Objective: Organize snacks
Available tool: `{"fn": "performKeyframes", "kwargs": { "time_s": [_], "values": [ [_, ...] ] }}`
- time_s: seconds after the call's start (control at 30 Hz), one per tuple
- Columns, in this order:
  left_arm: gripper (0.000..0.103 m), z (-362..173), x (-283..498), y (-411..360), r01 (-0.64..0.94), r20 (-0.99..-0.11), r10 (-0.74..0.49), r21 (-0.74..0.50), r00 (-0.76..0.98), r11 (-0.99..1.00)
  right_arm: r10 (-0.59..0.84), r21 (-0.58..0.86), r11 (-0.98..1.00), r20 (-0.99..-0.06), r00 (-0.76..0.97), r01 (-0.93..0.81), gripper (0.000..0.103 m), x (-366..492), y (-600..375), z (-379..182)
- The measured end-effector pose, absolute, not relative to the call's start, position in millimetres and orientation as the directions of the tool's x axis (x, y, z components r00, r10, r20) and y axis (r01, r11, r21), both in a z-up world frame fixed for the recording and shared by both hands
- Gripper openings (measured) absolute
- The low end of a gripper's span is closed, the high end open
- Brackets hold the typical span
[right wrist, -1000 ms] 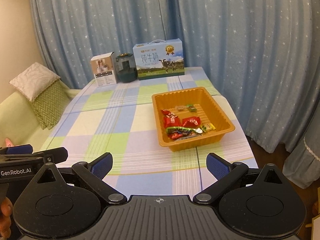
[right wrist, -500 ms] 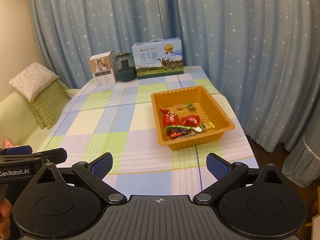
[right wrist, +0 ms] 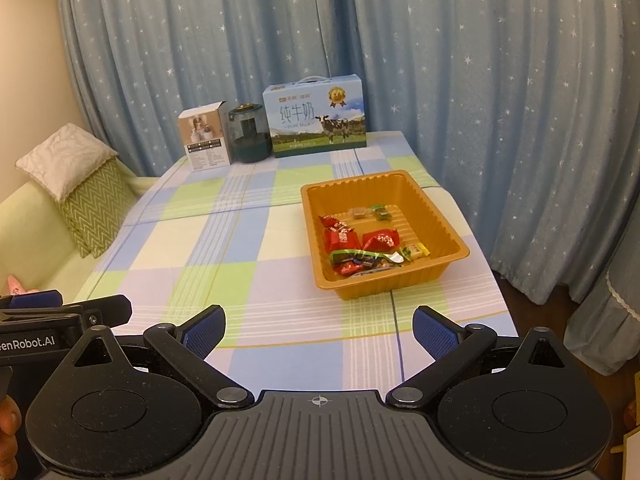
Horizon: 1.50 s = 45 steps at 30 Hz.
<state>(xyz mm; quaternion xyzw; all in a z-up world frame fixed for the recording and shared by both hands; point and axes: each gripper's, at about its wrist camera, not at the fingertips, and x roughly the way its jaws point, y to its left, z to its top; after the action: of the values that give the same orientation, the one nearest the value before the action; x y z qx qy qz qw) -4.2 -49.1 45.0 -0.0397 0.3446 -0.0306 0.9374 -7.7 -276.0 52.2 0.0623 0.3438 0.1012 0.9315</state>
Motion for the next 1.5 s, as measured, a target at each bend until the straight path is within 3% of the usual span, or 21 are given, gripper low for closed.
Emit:
{"fn": "performKeyframes", "kwargs": {
  "time_s": [1.5],
  "values": [
    [0.103, 42.3, -2.7, -52.2, 0.035, -0.648, -0.088, -0.094, 0.757, 0.995, 0.226, 0.189, 0.972, -0.628, 0.745, -0.136, 0.099, -4.9, -278.8, 48.0]
  ]
}}
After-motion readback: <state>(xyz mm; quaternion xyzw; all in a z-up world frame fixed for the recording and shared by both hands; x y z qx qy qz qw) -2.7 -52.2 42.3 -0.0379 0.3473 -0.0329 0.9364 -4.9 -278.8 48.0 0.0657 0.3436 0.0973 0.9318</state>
